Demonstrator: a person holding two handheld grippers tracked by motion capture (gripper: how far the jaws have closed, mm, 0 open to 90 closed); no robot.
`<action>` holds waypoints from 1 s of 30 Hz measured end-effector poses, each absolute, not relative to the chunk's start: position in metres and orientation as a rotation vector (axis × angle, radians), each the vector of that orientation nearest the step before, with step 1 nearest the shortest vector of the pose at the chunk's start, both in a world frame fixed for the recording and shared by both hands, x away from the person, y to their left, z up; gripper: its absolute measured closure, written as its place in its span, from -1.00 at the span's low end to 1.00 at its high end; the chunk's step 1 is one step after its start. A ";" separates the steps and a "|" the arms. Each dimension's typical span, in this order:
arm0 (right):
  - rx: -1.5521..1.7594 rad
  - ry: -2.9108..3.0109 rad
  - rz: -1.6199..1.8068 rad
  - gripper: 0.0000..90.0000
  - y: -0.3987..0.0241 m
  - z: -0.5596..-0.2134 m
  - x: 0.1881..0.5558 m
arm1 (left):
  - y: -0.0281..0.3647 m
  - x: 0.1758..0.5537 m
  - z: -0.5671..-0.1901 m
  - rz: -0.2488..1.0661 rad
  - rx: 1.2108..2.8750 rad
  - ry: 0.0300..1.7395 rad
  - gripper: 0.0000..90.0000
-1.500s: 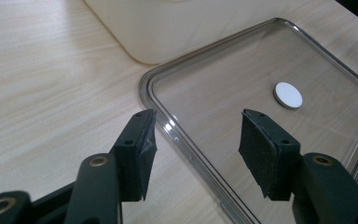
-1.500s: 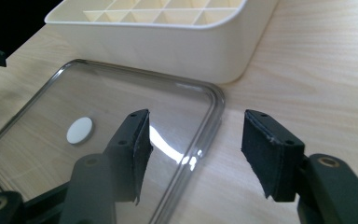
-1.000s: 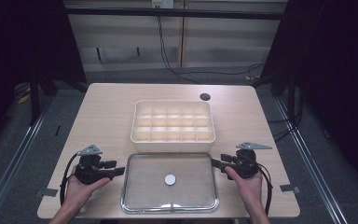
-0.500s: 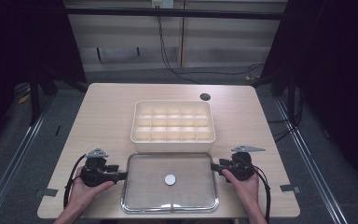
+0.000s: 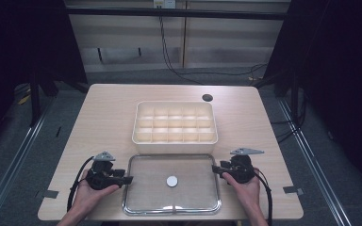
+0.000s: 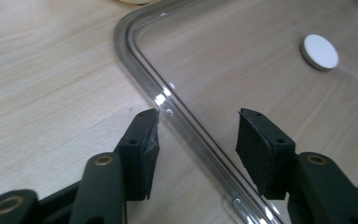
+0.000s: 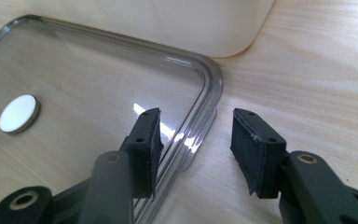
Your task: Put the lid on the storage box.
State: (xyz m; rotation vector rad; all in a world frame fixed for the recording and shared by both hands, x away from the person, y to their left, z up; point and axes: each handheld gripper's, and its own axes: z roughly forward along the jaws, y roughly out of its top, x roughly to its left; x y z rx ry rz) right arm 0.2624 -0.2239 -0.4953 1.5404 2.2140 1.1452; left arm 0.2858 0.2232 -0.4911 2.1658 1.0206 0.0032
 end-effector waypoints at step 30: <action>1.911 2.074 1.492 0.31 -0.240 -0.513 0.261 | 0.215 0.280 -0.492 0.039 2.172 0.988 0.13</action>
